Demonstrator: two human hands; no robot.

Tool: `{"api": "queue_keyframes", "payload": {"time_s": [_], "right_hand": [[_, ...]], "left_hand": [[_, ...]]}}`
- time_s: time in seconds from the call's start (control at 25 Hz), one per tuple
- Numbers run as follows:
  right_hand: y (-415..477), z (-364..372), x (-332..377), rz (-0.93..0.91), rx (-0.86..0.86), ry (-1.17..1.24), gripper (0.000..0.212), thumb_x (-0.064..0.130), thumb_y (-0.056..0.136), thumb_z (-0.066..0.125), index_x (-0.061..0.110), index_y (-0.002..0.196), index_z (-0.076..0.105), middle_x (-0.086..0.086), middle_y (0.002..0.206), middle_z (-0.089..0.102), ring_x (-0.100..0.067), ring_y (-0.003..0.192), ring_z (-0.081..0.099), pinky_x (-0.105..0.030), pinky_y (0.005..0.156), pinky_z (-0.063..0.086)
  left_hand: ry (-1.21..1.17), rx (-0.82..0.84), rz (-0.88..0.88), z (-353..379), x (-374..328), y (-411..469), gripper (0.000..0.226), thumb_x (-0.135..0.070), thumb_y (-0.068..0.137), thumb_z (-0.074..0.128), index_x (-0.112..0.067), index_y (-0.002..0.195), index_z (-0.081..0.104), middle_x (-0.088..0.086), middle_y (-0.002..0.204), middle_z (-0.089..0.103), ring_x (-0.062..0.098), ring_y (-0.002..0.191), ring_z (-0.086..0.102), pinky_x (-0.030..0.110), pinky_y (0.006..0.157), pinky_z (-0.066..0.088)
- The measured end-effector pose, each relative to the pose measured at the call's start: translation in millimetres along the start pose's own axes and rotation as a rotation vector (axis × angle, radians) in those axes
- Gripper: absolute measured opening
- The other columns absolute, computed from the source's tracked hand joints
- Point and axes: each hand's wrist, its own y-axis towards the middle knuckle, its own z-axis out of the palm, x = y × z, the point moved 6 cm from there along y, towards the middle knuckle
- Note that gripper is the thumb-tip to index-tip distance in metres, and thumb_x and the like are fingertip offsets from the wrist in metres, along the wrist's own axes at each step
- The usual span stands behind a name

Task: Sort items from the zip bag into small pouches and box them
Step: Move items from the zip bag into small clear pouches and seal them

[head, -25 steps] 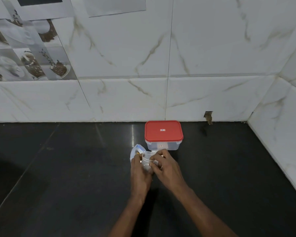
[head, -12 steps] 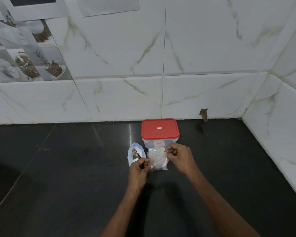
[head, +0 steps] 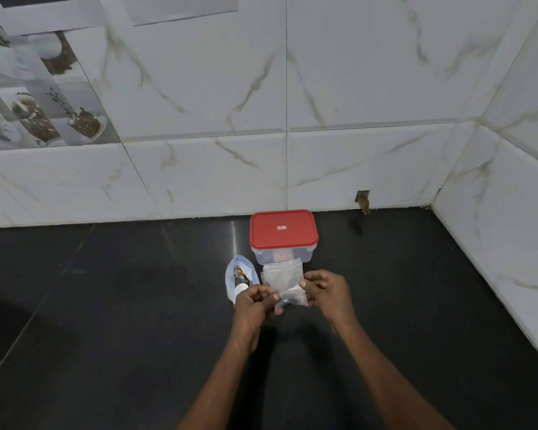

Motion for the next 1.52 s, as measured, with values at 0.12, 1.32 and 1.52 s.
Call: {"api": "queue_keyframes", "payload": {"time_s": [0.12,1.32,1.52], "right_hand": [[-7,7,-3,0.011,0.137,0.014,0.023,0.008,0.082,0.076,0.013,0.104,0.073,-0.002,0.091,0.077,-0.024,0.086,0.074,-0.042,0.074,0.061],[-5,6,10,0.059,0.058,0.24,0.013,-0.003,0.08,0.075,-0.002,0.093,0.072,-0.016,0.089,0.076,-0.035,0.086,0.073,-0.043,0.077,0.059],[-13,16,11,0.067,0.096,0.189,0.003,0.003,0.084,0.072,0.003,0.086,0.075,-0.016,0.086,0.076,-0.031,0.08,0.072,-0.042,0.073,0.057]], "left_hand": [[-0.045,0.04,-0.013,5,2,-2,0.014,0.007,0.09,0.066,0.006,0.105,0.065,0.024,0.102,0.073,0.029,0.086,0.071,0.035,0.07,0.06],[0.09,0.142,-0.031,12,-30,-5,0.005,-0.001,0.091,0.069,0.002,0.094,0.071,0.018,0.082,0.073,0.021,0.063,0.07,0.03,0.055,0.058],[-0.026,0.092,0.006,9,-34,-9,0.018,-0.005,0.089,0.073,0.009,0.1,0.07,0.023,0.091,0.075,0.027,0.074,0.073,0.032,0.06,0.059]]}}
